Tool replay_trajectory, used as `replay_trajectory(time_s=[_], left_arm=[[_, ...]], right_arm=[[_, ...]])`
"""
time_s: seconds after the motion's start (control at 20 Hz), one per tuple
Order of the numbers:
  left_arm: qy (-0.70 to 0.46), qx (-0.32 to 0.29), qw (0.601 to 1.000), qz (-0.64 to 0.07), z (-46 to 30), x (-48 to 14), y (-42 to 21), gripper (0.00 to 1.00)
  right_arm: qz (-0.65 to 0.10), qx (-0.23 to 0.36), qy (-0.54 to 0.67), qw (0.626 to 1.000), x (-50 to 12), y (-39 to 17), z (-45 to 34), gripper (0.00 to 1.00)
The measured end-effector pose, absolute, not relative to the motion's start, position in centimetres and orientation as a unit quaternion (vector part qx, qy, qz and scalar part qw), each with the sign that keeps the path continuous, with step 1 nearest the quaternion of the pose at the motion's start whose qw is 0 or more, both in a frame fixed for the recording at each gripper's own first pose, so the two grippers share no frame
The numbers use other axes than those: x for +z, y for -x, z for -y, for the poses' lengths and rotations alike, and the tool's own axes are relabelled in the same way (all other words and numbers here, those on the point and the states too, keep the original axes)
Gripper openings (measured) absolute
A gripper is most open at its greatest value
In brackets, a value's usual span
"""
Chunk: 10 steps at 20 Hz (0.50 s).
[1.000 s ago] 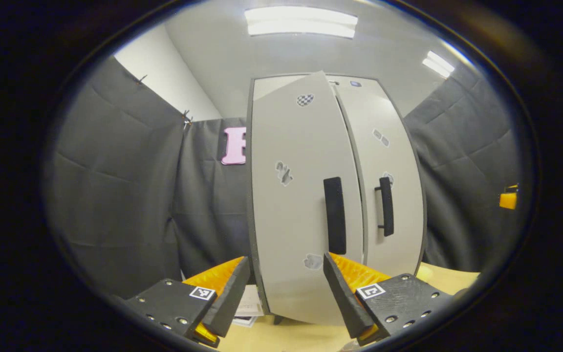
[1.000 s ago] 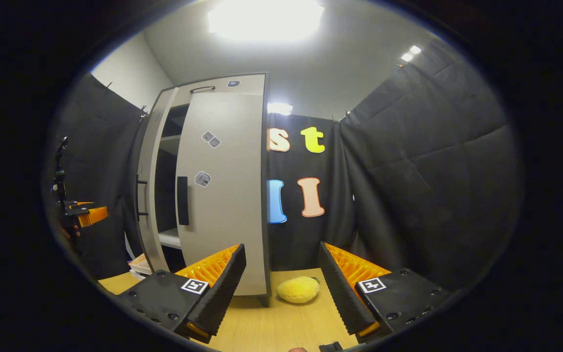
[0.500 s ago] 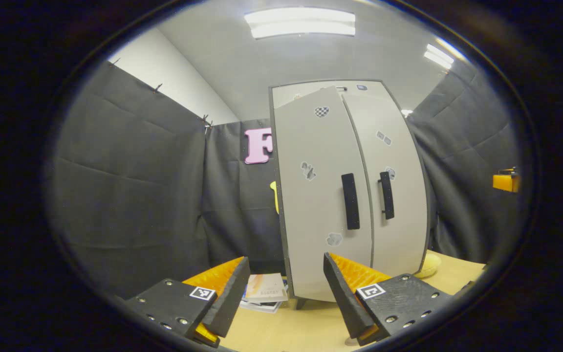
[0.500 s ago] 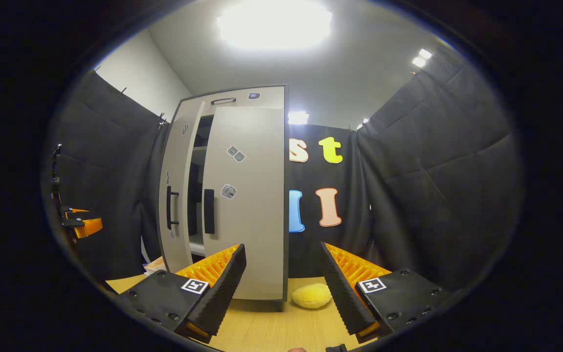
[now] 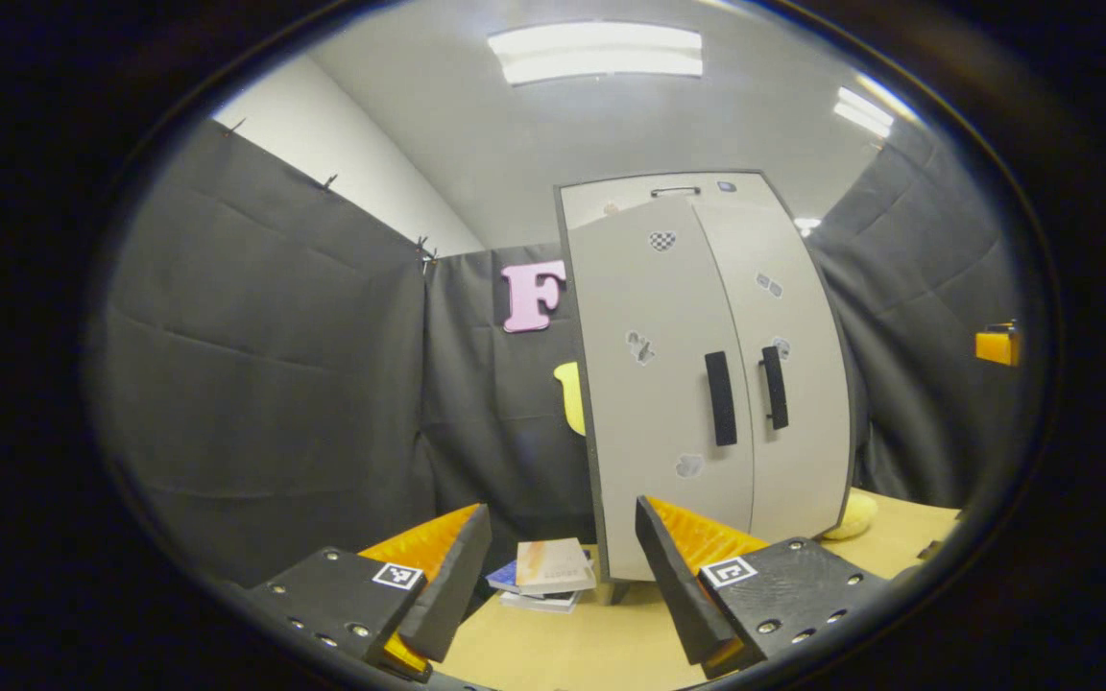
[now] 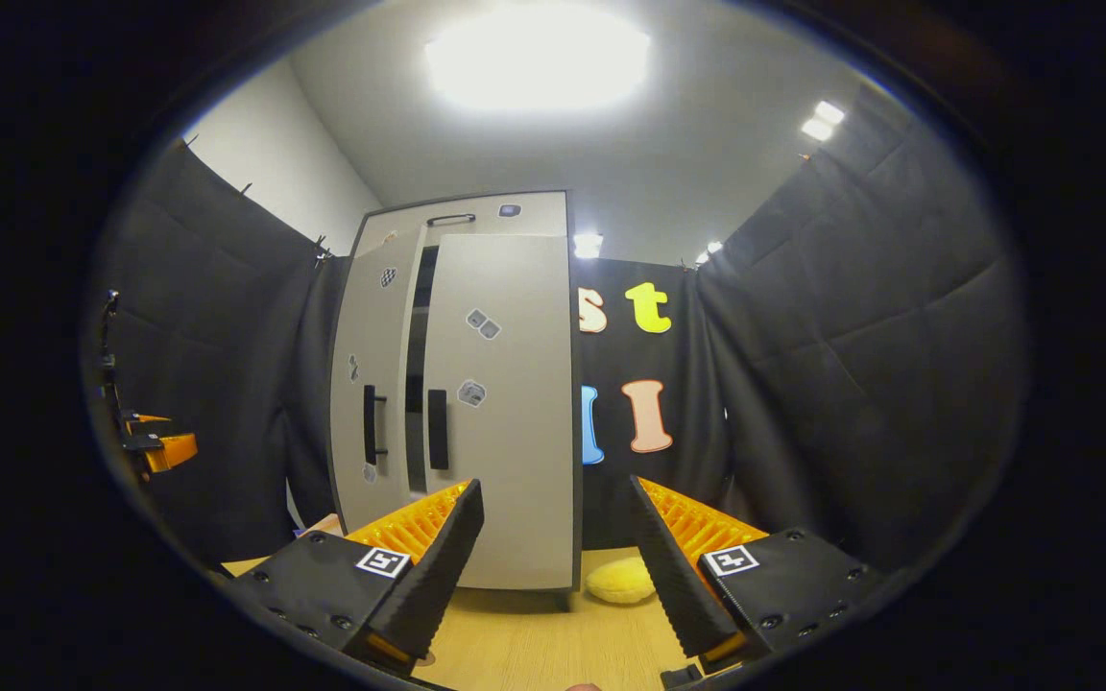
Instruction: Grasp the bottle in the cabinet with the left hand and place it on the coaster, then close the right door with the right hand and the left door with the left hand.
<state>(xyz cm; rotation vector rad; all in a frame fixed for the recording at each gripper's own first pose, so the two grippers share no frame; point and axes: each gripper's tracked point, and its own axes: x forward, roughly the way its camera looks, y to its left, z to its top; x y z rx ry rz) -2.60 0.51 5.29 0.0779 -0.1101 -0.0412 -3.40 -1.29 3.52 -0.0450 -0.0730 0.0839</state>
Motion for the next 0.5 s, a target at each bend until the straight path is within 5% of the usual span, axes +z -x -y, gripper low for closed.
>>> replay_trajectory(time_s=[0.5], left_arm=[[-0.024,-0.016,0.998,0.051,-2.0,5.0,3.8,0.96]], right_arm=[[0.039,0.031,0.021,0.999,4.1,4.2,1.4,0.95]])
